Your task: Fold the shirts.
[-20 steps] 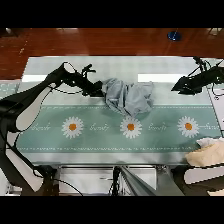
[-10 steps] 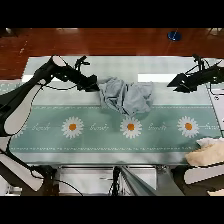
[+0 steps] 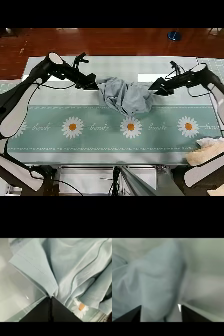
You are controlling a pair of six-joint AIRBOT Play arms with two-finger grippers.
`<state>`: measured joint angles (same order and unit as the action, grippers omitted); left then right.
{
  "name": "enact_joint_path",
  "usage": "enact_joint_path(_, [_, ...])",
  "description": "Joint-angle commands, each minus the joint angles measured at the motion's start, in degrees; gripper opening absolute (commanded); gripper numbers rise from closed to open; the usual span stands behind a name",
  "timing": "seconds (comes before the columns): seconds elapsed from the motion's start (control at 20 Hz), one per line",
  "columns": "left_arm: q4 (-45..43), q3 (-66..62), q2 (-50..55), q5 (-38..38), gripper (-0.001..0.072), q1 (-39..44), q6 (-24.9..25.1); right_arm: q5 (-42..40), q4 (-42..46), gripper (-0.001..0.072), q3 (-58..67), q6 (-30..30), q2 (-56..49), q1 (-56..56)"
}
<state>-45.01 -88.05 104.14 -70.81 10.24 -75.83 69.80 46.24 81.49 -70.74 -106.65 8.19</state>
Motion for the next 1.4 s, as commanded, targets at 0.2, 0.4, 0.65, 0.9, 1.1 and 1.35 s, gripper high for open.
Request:
enact_joint_path(0.2, [-0.02,-0.07,-4.26,-0.42,0.0025,-3.76,3.19,-7.67,0.22,0.0019,1.11,-0.22,0.44,-7.52])
enact_joint_path(0.4, [0.0,-0.07,-11.15,-0.42,0.0025,-8.2,4.85,-6.78,0.24,0.0019,2.25,2.29,12.92,-4.28])
enact_joint_path(0.65, [-0.02,-0.07,-23.96,-0.31,0.0025,-11.1,6.45,-6.6,0.59,0.0019,2.25,2.27,29.94,-2.58])
enact_joint_path(0.9, [-0.04,-0.07,-38.95,0.31,0.0025,-11.41,7.74,-7.17,0.55,0.0019,2.25,-0.22,42.64,-2.58])
enact_joint_path(1.1, [-0.04,-0.07,-50.53,5.29,0.0025,-11.41,8.63,-9.88,0.11,0.0019,2.25,-2.32,52.17,-2.58])
enact_joint_path(1.35, [-0.94,-0.07,-61.83,9.75,0.0025,-11.41,8.74,-16.52,-0.44,0.0018,2.25,-5.49,63.19,-2.58])
